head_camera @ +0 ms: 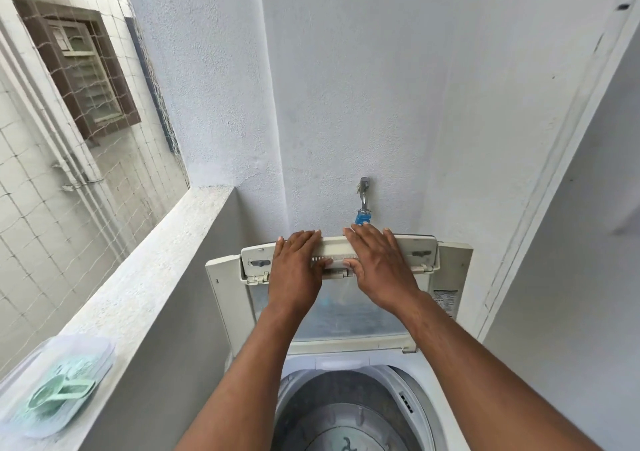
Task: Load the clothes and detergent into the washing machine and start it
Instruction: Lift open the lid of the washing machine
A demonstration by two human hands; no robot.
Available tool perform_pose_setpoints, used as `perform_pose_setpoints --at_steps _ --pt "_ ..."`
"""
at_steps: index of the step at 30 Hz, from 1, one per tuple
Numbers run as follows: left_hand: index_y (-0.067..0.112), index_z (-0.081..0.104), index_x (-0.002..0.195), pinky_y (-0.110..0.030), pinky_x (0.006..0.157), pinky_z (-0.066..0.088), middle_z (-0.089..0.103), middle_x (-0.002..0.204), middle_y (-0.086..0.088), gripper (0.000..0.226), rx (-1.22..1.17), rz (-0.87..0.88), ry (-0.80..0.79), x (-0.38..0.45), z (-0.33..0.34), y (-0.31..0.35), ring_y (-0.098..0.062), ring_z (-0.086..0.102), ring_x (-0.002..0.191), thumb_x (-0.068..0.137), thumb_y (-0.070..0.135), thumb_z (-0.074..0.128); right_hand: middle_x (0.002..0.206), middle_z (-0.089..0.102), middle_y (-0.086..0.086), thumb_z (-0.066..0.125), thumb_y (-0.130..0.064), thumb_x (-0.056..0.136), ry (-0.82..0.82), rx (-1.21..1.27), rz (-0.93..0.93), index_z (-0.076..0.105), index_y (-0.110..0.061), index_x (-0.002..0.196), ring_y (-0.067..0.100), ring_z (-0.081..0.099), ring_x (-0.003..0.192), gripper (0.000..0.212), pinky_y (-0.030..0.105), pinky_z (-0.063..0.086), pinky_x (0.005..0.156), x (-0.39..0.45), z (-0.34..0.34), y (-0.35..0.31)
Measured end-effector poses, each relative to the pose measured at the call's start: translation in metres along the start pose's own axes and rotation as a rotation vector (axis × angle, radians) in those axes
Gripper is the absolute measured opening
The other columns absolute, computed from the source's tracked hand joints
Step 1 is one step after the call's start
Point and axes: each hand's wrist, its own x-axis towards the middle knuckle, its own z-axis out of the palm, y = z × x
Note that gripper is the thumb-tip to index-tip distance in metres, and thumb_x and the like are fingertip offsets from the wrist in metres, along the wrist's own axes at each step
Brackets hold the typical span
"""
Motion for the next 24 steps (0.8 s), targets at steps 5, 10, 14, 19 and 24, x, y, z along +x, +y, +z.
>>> perform_pose_setpoints --at_steps 5,10,14,19,24 --pt "0.019 0.052 0.153 -0.045 0.131 0.014 0.054 0.157 0.001 0.054 0.025 -0.004 -0.025 0.013 0.011 -0.006 -0.023 0.040 0.151 0.102 0.030 0.063 0.173 0.023 0.003 0.047 -0.039 0.109 -0.030 -0.025 0.003 0.024 -0.019 0.165 0.023 0.013 0.161 0.063 0.047 0.004 0.131 0.014 0.006 0.005" --pt "0.018 0.046 0.158 -0.047 0.131 0.014 0.046 0.163 -0.002 0.054 0.064 -0.002 -0.036 0.018 0.023 -0.013 -0.025 0.033 0.157 0.107 0.033 0.056 0.175 0.015 0.006 0.039 -0.038 0.111 -0.062 -0.097 0.003 0.016 -0.018 0.166 0.025 0.005 0.163 0.063 0.050 0.001 0.131 0.021 0.014 0.007" --pt "0.019 0.042 0.160 -0.046 0.131 0.011 0.039 0.168 -0.002 0.054 0.063 -0.006 -0.058 0.023 0.025 -0.018 -0.023 0.026 0.160 0.108 0.034 0.052 0.176 0.010 0.005 0.034 -0.040 0.112 -0.101 -0.098 0.008 0.014 -0.018 0.166 0.024 0.002 0.163 0.062 0.050 -0.001 0.131 0.026 0.016 0.010" --pt "0.022 0.037 0.162 -0.045 0.132 0.009 0.031 0.171 -0.002 0.056 0.074 0.012 -0.084 0.029 0.029 -0.024 -0.022 0.020 0.162 0.108 0.030 0.050 0.177 0.005 0.002 0.036 -0.041 0.111 -0.125 -0.044 0.024 0.014 -0.021 0.167 0.021 -0.003 0.163 0.063 0.048 -0.003 0.130 0.035 0.018 0.015" --pt "0.022 0.031 0.164 -0.045 0.132 0.006 0.026 0.173 -0.002 0.059 0.091 0.028 -0.115 0.033 0.030 -0.029 -0.021 0.015 0.163 0.108 0.025 0.048 0.177 0.005 0.002 0.037 -0.039 0.111 -0.131 -0.009 0.033 0.015 -0.021 0.167 0.020 -0.004 0.163 0.063 0.047 -0.004 0.129 0.040 0.019 0.017"
